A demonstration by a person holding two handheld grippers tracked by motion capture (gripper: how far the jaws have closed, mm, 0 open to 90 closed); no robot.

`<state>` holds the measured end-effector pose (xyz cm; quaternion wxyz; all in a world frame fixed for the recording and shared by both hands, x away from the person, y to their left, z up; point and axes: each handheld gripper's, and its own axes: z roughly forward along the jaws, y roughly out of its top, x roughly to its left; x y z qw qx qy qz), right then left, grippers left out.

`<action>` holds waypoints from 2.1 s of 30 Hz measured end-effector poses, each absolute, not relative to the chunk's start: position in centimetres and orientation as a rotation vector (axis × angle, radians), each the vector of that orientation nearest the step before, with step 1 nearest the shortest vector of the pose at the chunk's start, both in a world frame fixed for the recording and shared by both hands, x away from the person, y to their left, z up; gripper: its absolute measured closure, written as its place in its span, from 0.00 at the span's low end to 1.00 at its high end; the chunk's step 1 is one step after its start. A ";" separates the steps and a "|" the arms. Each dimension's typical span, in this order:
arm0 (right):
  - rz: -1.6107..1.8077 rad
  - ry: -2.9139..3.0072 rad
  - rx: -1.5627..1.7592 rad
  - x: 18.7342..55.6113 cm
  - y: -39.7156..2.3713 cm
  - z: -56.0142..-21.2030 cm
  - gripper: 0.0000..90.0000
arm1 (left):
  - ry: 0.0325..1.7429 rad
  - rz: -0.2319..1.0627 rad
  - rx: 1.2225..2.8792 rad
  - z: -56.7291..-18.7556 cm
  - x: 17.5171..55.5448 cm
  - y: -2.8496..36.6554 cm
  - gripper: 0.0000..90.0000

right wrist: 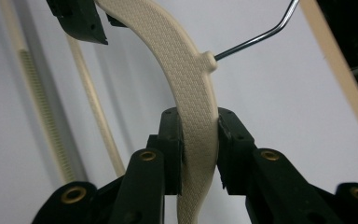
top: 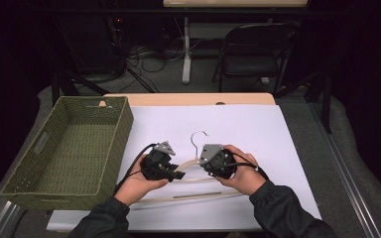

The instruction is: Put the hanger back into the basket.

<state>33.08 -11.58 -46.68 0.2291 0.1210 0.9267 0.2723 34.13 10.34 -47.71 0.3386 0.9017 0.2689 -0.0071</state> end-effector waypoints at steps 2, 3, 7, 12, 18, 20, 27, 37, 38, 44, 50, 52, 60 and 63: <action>0.737 2.527 0.279 32.6 -11.3 -46.4 0.82 | 0.693 -0.031 2.362 -47.6 34.1 10.5 0.71; 0.733 2.522 0.260 32.5 -11.2 -46.4 0.83 | 0.689 -0.039 2.370 -47.6 34.0 10.6 0.70; 0.719 2.508 0.208 32.0 -10.8 -46.5 0.83 | 0.672 -0.079 2.417 -48.1 34.2 11.1 0.64; 0.727 2.504 0.187 31.5 -10.8 -46.4 0.84 | 0.647 -0.104 2.452 -49.0 34.1 11.4 0.65; 0.740 2.501 0.188 31.1 -11.0 -46.4 0.84 | 0.614 -0.107 2.491 -49.6 33.8 11.4 0.74; 0.762 2.502 0.195 31.0 -11.1 -46.4 0.83 | 0.599 -0.096 2.501 -49.8 33.8 11.4 0.80; 0.925 2.551 0.368 30.2 -13.6 -45.8 0.63 | 0.529 -0.102 2.509 -49.7 33.4 11.3 0.88; 1.088 2.461 0.627 27.5 -21.8 -44.6 0.60 | 0.475 -0.119 2.447 -49.2 32.2 12.3 0.96; 1.097 2.447 0.667 27.5 -22.6 -44.7 0.60 | 0.487 -0.111 2.433 -49.0 32.1 12.4 0.97; 1.099 2.408 0.791 28.2 -25.1 -46.0 0.61 | 0.532 -0.044 2.374 -47.4 31.7 13.1 0.97; 1.098 2.380 0.880 28.7 -26.5 -46.9 0.60 | 0.581 -0.036 2.333 -45.8 31.3 13.8 0.97; 1.099 2.373 0.895 28.9 -26.7 -47.1 0.60 | 0.609 -0.025 2.313 -45.0 31.1 14.4 0.97; 1.103 2.366 0.957 29.5 -27.4 -48.1 0.57 | 0.674 0.048 2.277 -41.6 30.2 17.4 0.97; 1.100 2.363 0.976 29.6 -27.5 -48.4 0.56 | 0.697 0.086 2.260 -40.2 30.0 19.1 0.97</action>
